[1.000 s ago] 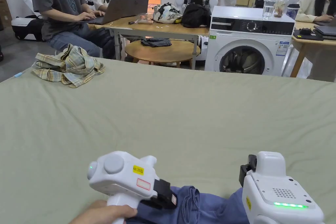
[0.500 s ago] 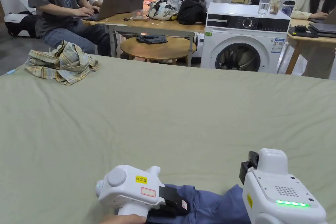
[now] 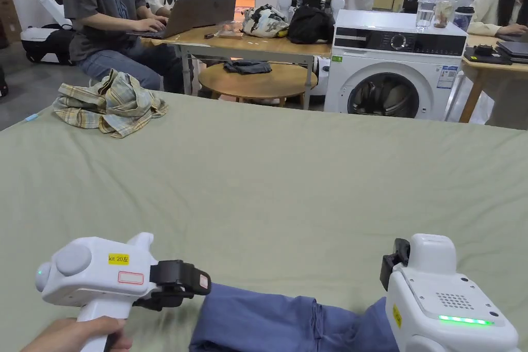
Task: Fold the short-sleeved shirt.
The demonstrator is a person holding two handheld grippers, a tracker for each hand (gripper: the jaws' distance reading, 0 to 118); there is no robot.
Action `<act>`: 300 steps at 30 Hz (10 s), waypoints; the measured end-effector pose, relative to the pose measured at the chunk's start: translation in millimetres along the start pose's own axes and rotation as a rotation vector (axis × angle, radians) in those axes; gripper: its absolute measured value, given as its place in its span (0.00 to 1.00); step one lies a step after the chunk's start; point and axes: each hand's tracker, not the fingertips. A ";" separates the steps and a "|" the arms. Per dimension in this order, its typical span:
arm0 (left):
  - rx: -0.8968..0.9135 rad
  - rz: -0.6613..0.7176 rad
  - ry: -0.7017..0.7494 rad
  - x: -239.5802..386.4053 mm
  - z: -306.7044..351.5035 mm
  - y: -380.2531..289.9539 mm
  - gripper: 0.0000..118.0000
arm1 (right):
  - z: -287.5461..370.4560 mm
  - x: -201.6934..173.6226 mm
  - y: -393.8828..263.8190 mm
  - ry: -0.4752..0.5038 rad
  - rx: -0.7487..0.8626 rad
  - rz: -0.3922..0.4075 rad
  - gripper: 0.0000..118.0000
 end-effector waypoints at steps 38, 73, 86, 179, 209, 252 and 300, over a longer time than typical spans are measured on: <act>0.121 -0.059 0.026 40.8 112.6 -3.5 0.05 | -5.3 -8.1 3.6 0.035 -0.023 -0.016 0.00; -0.236 -0.322 -0.011 216.9 -102.7 -39.2 0.45 | 13.4 38.2 -11.3 -0.046 -0.061 -0.056 0.00; -0.352 -0.098 -0.160 166.1 -190.4 -56.2 0.00 | 22.2 34.3 1.1 -0.035 -0.023 -0.059 0.00; -0.158 0.048 -0.316 37.4 -43.3 -16.0 0.18 | -7.2 -41.9 -26.0 0.160 -0.276 -0.003 0.00; -0.008 0.190 0.566 -192.8 260.2 99.7 0.19 | -42.8 -303.0 43.7 0.487 -0.091 0.159 0.00; 0.800 -0.558 0.483 117.5 8.8 4.2 0.02 | -29.7 -59.8 53.3 0.085 0.032 -0.011 0.00; 0.824 -0.608 0.470 147.4 -16.3 -9.2 0.08 | -14.9 9.8 45.1 -0.085 0.101 -0.066 0.00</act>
